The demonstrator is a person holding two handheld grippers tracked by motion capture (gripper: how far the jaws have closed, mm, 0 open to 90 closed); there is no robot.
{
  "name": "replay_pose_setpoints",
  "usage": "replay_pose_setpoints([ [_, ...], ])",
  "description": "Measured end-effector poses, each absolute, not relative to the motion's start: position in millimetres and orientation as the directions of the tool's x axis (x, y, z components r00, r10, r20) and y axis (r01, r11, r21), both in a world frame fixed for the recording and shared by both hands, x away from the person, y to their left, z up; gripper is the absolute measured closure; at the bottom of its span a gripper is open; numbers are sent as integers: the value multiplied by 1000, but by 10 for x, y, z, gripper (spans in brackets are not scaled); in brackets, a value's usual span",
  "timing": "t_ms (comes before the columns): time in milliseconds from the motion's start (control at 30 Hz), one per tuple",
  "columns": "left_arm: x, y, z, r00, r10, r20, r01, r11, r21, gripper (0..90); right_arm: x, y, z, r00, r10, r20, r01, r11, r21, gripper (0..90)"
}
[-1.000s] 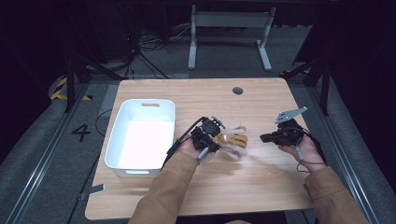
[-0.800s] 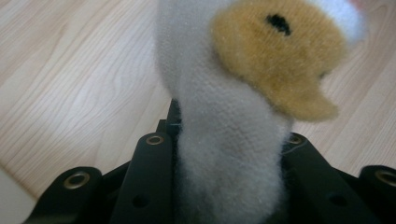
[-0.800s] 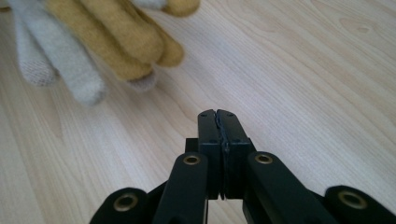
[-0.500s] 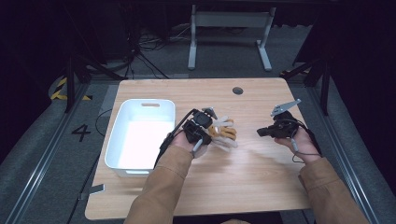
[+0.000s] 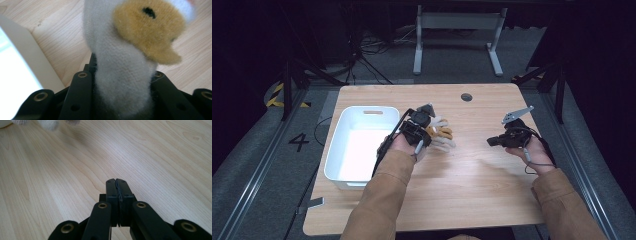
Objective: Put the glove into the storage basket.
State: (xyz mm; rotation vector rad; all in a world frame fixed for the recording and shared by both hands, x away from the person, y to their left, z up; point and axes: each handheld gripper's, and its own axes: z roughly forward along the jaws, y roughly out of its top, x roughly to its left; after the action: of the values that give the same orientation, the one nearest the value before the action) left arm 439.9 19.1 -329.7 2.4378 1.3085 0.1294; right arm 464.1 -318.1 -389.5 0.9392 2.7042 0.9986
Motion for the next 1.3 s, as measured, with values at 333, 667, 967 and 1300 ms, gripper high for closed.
replay_pose_setpoints([
  [333,4468,362,-3178,481,858,-178,841,-394,372,699,4608,-3262,-3898,-792,600,112,525,577,625,894],
  [667,4472,472,-3045,368,908,-202,887,-277,369,698,4514,-3384,-3897,-778,616,126,538,549,639,895],
  [967,4565,453,-3048,318,932,-173,907,-245,343,698,4491,-3458,-3885,-773,618,142,543,529,652,895],
  [1300,4497,592,-2971,295,938,-180,907,-215,363,695,4518,-3432,-3893,-775,617,140,543,535,647,895],
])
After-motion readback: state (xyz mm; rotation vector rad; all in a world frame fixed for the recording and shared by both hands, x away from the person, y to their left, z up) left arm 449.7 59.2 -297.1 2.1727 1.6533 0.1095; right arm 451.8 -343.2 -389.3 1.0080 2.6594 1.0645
